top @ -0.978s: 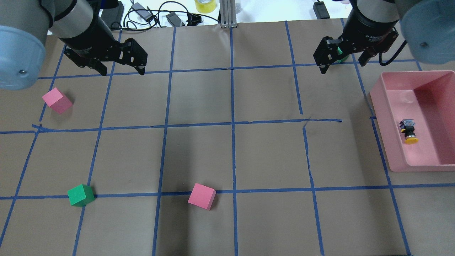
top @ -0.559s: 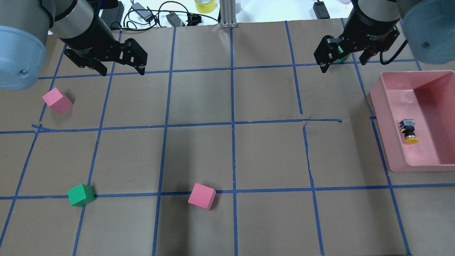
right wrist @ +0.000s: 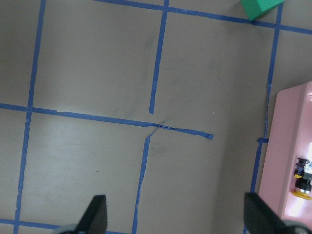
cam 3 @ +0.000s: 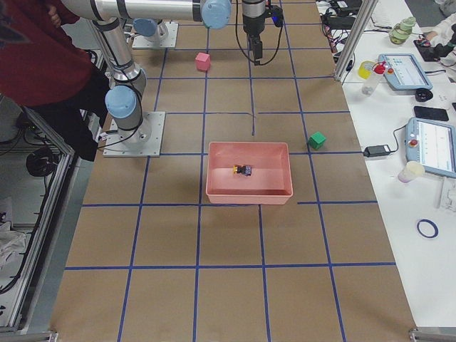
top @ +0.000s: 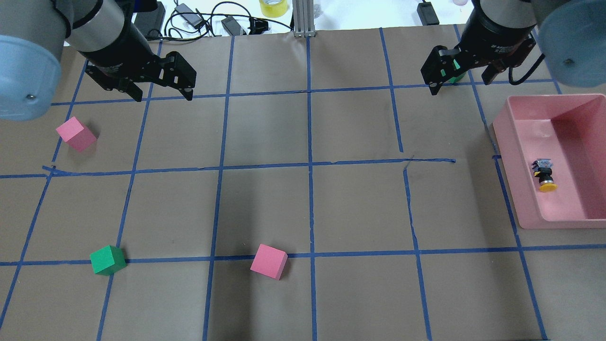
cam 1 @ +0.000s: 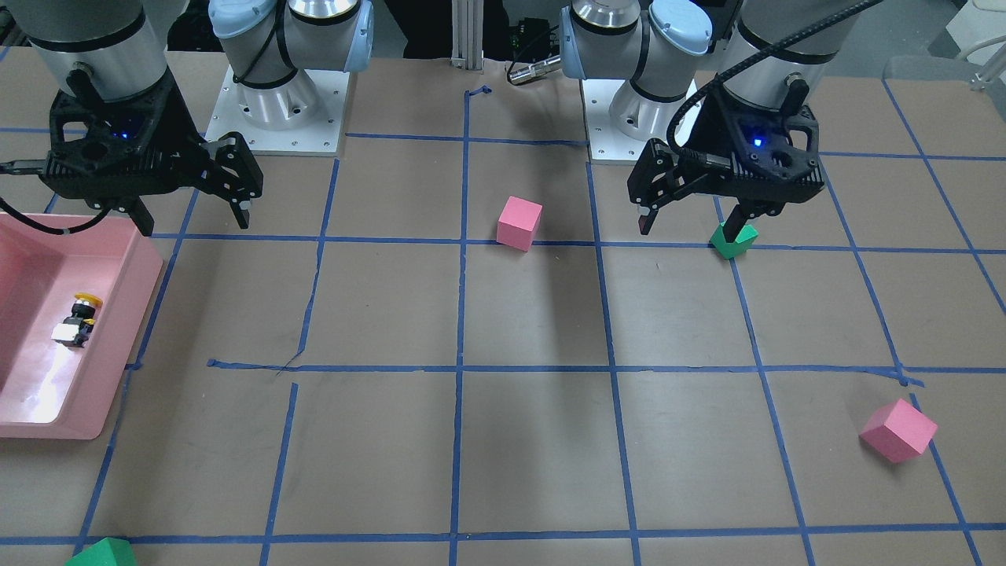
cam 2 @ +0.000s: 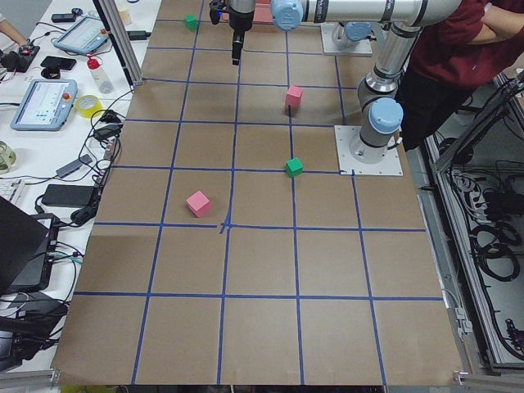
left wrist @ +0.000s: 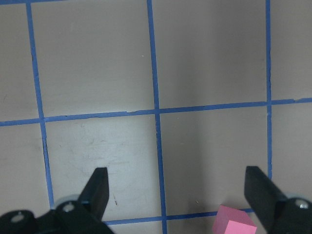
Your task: Align button upright
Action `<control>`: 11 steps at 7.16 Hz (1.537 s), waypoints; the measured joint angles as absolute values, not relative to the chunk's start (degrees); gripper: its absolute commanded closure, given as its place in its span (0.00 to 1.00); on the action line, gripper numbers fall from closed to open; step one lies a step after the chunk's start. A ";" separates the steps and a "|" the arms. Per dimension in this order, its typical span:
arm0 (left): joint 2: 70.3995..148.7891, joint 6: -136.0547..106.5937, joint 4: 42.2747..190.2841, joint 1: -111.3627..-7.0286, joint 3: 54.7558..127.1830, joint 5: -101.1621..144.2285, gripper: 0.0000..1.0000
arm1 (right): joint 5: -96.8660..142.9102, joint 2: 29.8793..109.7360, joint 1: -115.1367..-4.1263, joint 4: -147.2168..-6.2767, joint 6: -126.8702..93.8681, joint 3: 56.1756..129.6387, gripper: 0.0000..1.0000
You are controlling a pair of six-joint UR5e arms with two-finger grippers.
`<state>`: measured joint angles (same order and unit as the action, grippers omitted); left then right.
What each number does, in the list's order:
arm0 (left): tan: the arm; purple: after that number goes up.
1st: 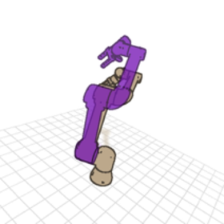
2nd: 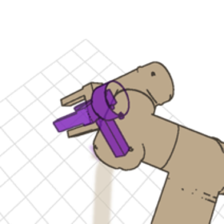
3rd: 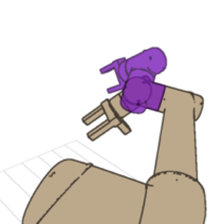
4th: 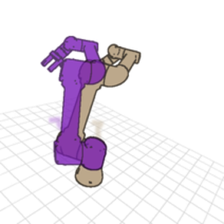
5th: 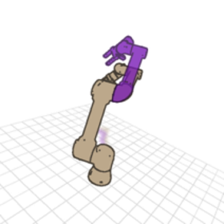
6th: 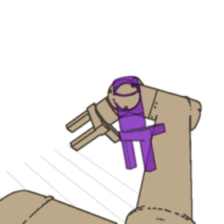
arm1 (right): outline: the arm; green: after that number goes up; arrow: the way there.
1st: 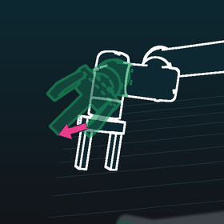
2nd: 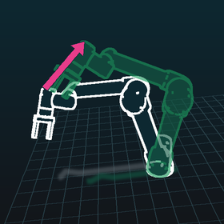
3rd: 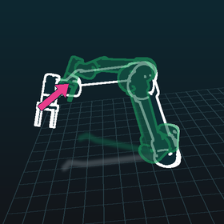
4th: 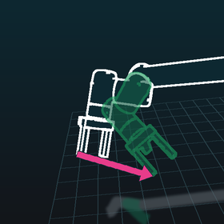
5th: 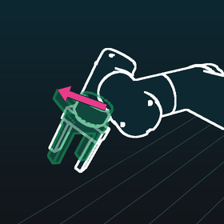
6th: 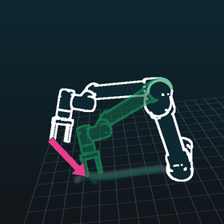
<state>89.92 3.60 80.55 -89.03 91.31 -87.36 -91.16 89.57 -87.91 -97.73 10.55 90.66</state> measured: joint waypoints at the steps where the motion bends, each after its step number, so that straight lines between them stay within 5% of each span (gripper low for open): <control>1: 89.92 3.60 80.60 -89.03 91.30 -87.36 0.00 | -91.20 89.43 -87.85 -97.97 10.57 90.87 0.00; 5: 89.82 3.58 80.71 -88.98 91.28 -87.36 0.00 | -91.25 89.03 -85.90 -98.21 10.69 90.74 0.00; 11: 89.79 3.52 80.63 -88.94 91.26 -87.39 0.00 | -95.71 82.50 -65.17 -99.87 13.92 92.37 0.00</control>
